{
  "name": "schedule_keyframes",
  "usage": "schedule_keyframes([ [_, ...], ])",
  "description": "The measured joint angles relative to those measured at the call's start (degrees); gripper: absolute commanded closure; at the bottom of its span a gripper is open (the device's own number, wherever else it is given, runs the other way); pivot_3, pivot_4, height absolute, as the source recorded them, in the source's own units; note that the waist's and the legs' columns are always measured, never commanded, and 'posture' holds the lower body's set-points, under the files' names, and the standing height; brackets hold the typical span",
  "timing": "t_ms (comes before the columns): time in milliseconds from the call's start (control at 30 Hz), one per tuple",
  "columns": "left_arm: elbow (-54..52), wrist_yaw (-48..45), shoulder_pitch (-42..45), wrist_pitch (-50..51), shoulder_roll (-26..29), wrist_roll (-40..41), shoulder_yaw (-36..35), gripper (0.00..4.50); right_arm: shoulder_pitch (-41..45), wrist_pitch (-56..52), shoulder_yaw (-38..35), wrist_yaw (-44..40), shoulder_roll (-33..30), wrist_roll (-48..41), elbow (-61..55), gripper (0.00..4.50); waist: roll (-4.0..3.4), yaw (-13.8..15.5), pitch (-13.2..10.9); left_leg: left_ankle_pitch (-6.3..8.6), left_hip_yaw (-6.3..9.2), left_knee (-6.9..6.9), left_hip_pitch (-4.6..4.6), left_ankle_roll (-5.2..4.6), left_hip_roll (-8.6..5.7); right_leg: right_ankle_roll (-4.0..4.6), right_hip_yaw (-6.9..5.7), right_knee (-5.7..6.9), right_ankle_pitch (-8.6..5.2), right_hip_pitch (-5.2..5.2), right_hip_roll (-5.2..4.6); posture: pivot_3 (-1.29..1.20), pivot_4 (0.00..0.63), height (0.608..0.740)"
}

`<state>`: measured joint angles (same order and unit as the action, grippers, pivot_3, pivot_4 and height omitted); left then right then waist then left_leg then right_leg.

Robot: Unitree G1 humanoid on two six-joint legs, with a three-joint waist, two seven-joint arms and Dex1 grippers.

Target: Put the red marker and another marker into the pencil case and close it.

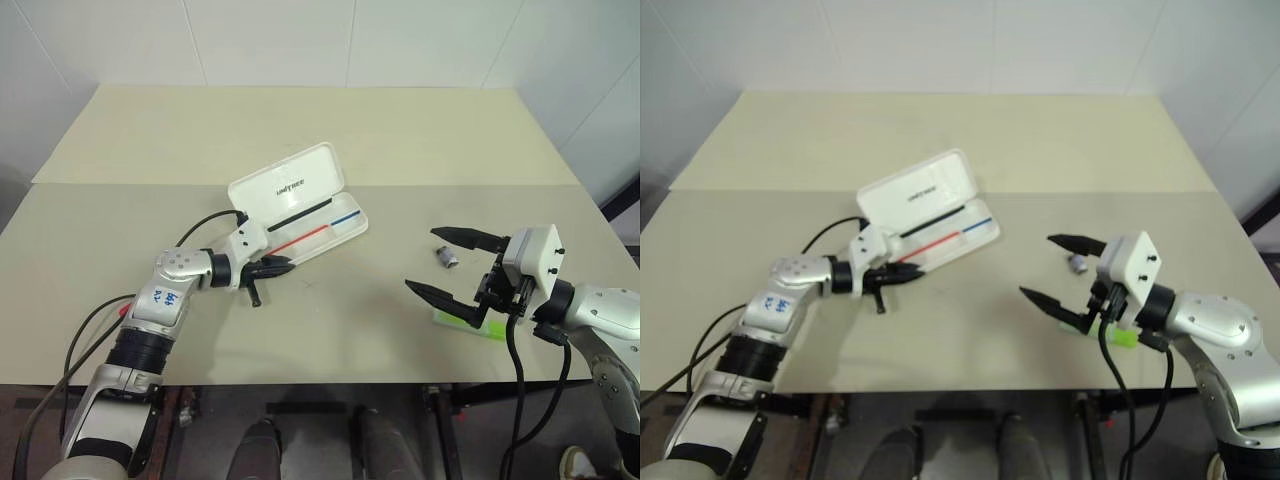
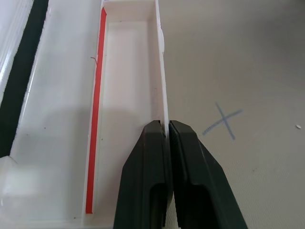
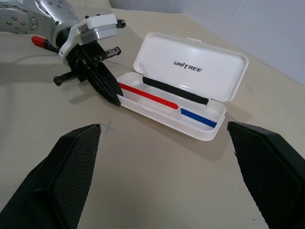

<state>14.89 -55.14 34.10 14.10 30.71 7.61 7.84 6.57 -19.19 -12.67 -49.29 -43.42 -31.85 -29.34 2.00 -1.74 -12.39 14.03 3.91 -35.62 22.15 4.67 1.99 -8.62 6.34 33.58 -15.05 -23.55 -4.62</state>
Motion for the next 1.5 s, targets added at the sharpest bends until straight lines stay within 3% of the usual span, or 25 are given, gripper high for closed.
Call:
schedule_keyframes([
  [233, -2.05, -5.15, -0.26, -0.23, 1.97, 0.01, 1.1, 4.48, 0.91, 0.01, 0.17, -0.31, 0.0, -0.05, 0.26, 0.0, 0.0, -0.01, 0.0, 0.0, 0.0, 0.02, 0.03, 0.0, 0.0, 0.0, 0.0, -0.03, 0.0, -0.02, 0.0, 0.0, 0.15, 0.74],
  [667, -16.43, -18.57, -9.88, 0.08, 13.64, 4.56, 1.13, 4.48, 1.5, 0.04, 0.94, -1.13, -0.14, -0.03, 0.91, 0.0, 0.0, -0.19, 0.0, 0.02, 0.0, 0.04, 0.04, -0.01, 0.01, 0.07, 0.0, -0.09, -0.04, -0.03, -0.01, 0.0, 0.15, 0.74],
  [1200, -15.47, -17.34, -7.64, -0.41, 11.73, 3.35, 2.48, 4.48, 1.45, 0.0, 1.14, 0.13, 0.62, -0.04, 0.64, 0.0, 0.0, 0.17, 0.0, 0.01, 0.0, -0.03, 0.07, -0.02, 0.01, 0.08, 0.0, -0.1, -0.04, -0.01, -0.01, 0.0, 0.15, 0.74],
  [1233, -15.13, -17.31, -7.31, -0.39, 11.39, 3.34, 2.59, 3.96, 1.45, -0.01, 1.15, 0.14, 0.66, -0.04, 0.57, 0.0, 0.0, 0.12, 0.0, 0.01, 0.0, -0.03, 0.07, -0.02, 0.01, 0.07, 0.0, -0.1, -0.04, -0.01, -0.01, 0.0, 0.15, 0.74],
  [1500, -14.84, -16.81, -5.83, -0.26, 8.44, 3.35, 4.2, 1.42, 2.02, -0.04, 1.47, 0.32, 1.09, -0.02, 0.56, 0.0, 0.0, -0.09, 0.0, 0.02, 0.0, 0.0, 0.06, -0.02, 0.01, 0.08, 0.0, -0.08, -0.04, -0.03, 0.0, 0.0, 0.15, 0.74],
])
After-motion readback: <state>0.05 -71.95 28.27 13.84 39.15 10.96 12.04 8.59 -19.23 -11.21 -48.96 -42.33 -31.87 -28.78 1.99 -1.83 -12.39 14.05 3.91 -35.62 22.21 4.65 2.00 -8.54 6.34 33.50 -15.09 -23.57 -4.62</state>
